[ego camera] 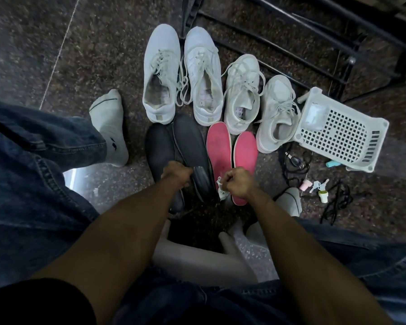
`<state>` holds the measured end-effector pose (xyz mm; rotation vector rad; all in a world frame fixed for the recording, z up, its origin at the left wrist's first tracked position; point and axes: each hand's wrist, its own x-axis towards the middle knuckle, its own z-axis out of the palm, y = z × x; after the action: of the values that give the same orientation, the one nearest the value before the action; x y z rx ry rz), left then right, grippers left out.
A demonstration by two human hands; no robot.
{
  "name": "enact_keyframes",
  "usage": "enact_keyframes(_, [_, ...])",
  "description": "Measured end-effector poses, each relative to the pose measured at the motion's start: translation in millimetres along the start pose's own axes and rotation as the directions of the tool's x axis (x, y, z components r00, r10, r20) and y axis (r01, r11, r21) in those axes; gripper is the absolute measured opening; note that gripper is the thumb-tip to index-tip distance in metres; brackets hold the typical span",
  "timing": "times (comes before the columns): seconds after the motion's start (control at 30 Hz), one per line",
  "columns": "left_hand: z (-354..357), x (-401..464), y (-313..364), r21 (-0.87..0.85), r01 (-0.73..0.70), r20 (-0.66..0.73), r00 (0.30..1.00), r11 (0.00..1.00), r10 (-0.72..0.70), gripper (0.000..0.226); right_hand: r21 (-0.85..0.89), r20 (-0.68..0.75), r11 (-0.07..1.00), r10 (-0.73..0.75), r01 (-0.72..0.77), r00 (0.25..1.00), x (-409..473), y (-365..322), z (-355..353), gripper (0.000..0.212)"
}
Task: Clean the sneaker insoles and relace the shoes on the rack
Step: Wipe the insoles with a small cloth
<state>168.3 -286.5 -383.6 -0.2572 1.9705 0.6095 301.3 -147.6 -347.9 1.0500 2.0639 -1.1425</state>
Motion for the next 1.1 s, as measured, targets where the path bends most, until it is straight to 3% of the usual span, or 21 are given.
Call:
enact_keyframes(0.13, [-5.2,-16.3,7.0,-0.004,-0.059,-0.018,0.998,0.998,0.059,0.024,0.115,-0.043,0.993,0.008,-0.003,0.999,-3.7,-5.8,-11.2,0.032])
enact_keyframes(0.23, [-3.4,-40.9,13.6,-0.095,-0.086,0.018,0.996,0.992,0.088,0.015,0.284,-0.087,0.959,0.001,0.024,0.996,-14.7,-18.5,-22.9,0.016])
enact_keyframes(0.37, [-0.7,-72.2,16.9,-0.278,-0.088,0.055,0.993,0.957,0.107,0.012,0.393,-0.07,0.917,-0.049,0.073,0.996,-36.8,-39.8,-31.9,0.02])
enact_keyframes(0.5, [-3.9,-102.6,22.6,-0.535,-0.076,0.111,0.981,0.842,0.159,0.011,0.435,-0.058,0.893,-0.095,0.111,0.994,-53.9,-57.6,-28.8,0.014])
enact_keyframes(0.6, [-4.0,-101.3,18.2,-0.705,-0.006,0.209,0.954,0.709,0.216,0.056,0.433,-0.083,0.888,-0.132,0.155,0.988,-66.0,-70.7,-29.1,0.014])
enact_keyframes(0.67, [-11.8,-114.8,22.3,-0.784,-0.002,0.251,0.914,0.621,0.32,0.053,0.425,-0.082,0.886,-0.169,0.188,0.982,-73.8,-80.2,-30.9,0.013])
enact_keyframes(0.73, [-17.0,-118.7,28.8,-0.828,-0.018,0.248,0.885,0.561,0.393,0.039,0.418,-0.083,0.88,-0.212,0.227,0.974,-80.1,-88.6,-33.1,0.01])
enact_keyframes(0.9, [-21.5,-127.6,46.5,-0.834,0.036,0.352,0.803,0.55,0.481,0.051,0.427,-0.112,0.866,-0.236,0.262,0.965,-95.0,-98.0,-48.6,0.016])
enact_keyframes(1.1, [-28.6,-138.9,62.0,-0.877,0.089,0.373,0.746,0.473,0.551,0.054,0.709,-0.068,0.666,-0.264,0.233,0.962,-110.8,-89.1,-69.7,0.014])
